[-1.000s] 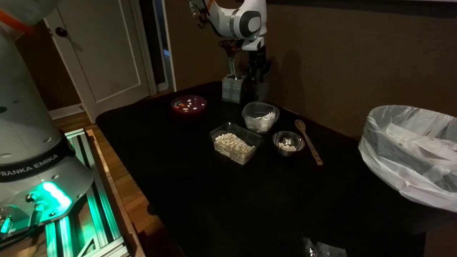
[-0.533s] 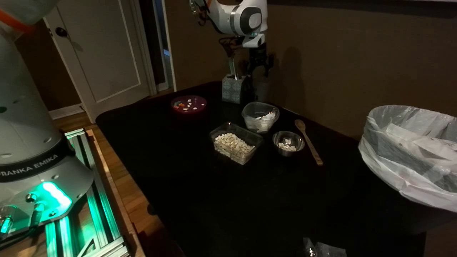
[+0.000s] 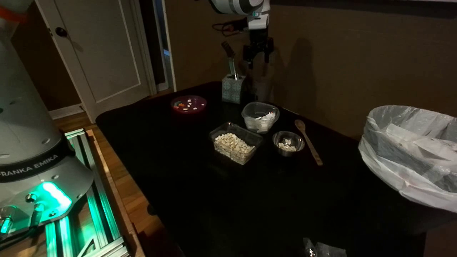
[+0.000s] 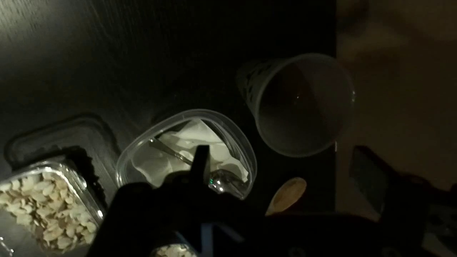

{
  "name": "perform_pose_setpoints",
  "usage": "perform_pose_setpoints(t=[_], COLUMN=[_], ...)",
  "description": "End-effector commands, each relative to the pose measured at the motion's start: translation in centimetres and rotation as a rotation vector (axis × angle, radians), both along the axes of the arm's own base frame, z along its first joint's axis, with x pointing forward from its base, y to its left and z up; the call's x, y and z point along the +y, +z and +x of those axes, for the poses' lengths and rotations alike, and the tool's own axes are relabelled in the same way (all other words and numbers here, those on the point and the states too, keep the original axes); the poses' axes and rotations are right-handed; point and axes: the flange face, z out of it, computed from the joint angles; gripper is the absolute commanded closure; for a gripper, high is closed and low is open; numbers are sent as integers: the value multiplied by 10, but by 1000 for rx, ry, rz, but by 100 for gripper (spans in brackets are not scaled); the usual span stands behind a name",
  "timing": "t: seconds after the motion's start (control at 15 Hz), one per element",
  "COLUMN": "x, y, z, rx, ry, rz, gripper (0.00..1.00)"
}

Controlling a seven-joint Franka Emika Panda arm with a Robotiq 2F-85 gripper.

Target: Move the grey cup to the right.

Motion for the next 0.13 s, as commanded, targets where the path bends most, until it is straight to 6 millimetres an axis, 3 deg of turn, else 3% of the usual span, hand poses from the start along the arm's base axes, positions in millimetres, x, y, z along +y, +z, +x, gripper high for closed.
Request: perform_pose_setpoints(t=[0.0,0.07], x=[-8,-16], y=[10,19], z=[-6,-13], rx=[-16,-27], ry=[51,88], rz=[-3,-4], gripper=[0,0])
